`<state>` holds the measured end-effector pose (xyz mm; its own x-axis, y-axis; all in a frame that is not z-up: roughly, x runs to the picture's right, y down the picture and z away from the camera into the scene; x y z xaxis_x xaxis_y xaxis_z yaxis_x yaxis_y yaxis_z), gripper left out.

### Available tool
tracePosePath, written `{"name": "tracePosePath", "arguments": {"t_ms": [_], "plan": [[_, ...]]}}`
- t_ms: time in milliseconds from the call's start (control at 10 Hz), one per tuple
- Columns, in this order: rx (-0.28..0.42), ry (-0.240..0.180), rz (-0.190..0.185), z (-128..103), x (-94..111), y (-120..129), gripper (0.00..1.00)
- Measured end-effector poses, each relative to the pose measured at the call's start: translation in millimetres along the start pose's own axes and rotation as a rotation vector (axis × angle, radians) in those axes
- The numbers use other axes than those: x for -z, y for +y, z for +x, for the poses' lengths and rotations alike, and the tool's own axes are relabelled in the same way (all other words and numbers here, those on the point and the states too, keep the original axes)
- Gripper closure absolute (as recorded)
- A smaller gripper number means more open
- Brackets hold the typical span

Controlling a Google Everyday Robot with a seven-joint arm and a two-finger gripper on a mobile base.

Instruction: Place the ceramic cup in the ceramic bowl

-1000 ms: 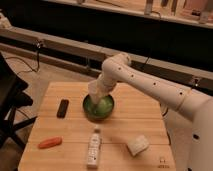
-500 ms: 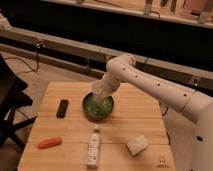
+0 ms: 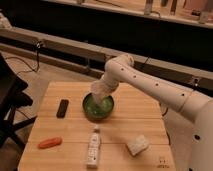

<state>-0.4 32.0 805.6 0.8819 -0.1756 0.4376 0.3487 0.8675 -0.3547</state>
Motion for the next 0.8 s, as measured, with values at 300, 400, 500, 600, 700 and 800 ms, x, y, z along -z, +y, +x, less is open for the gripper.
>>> {"name": "tracePosePath", "arguments": {"t_ms": [300,400,500,600,700,800], "plan": [[-0.005,-0.002,0.002,-14.4,-3.4,-8.0,0.78],[-0.006,-0.001,0.002,-6.8,-4.4,-4.6,0.78],[-0.005,0.0,0.003,-2.9,-3.9,-3.3,0.72],[-0.005,-0.001,0.003,-2.3,-3.3,-3.5,0.62],[-0.004,0.0,0.003,-5.2,-2.9,-5.6,0.49],[-0.006,0.0,0.003,-11.2,-4.0,-8.8,0.37]]}}
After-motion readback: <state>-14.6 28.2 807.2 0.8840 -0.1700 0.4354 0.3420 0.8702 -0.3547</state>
